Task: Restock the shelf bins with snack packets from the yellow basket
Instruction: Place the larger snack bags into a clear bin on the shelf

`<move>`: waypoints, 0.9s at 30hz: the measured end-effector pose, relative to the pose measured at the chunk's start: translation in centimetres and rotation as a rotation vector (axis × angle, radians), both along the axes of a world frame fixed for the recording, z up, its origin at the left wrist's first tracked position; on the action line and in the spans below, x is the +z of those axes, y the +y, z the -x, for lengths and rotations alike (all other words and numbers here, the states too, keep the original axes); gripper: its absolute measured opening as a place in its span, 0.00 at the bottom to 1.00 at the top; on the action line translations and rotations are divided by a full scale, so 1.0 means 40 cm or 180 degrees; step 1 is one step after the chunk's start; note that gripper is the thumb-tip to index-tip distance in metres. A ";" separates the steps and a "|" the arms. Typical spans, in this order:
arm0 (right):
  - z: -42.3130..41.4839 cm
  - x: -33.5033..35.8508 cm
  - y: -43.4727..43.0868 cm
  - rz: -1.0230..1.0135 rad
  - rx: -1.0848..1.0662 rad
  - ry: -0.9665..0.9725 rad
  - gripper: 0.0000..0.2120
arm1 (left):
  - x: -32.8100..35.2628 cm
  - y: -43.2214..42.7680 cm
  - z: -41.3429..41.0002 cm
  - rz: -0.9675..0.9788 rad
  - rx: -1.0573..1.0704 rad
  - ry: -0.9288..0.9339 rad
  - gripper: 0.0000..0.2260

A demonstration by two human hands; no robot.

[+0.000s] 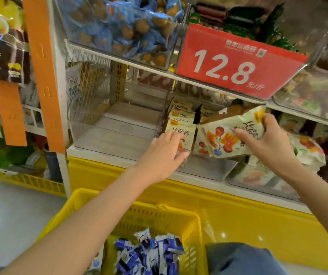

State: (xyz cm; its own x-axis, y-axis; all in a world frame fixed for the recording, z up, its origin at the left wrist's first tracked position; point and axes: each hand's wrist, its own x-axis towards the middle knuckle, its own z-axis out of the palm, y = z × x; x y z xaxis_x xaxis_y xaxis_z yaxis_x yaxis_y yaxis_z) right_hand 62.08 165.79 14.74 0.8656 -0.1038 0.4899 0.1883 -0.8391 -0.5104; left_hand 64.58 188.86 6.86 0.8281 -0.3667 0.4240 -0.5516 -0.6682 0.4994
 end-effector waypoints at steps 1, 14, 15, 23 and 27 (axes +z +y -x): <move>-0.023 0.008 -0.016 -0.0082 -0.0134 -0.0102 0.28 | -0.002 -0.012 -0.023 -0.0129 0.0044 -0.0014 0.21; -0.277 -0.091 -0.044 0.2190 0.0067 0.1341 0.36 | -0.112 -0.038 -0.132 -0.0697 0.0251 -0.0566 0.14; -0.288 -0.093 -0.049 0.2128 0.0161 0.1384 0.36 | -0.116 -0.038 -0.132 -0.0652 0.0272 -0.0610 0.13; -0.328 -0.113 -0.038 0.2980 0.0520 0.1408 0.38 | -0.126 -0.039 -0.128 -0.0474 0.0270 -0.0689 0.18; -0.324 -0.117 -0.028 0.2519 0.0397 0.1524 0.38 | -0.128 -0.036 -0.130 -0.0495 0.0259 -0.0675 0.15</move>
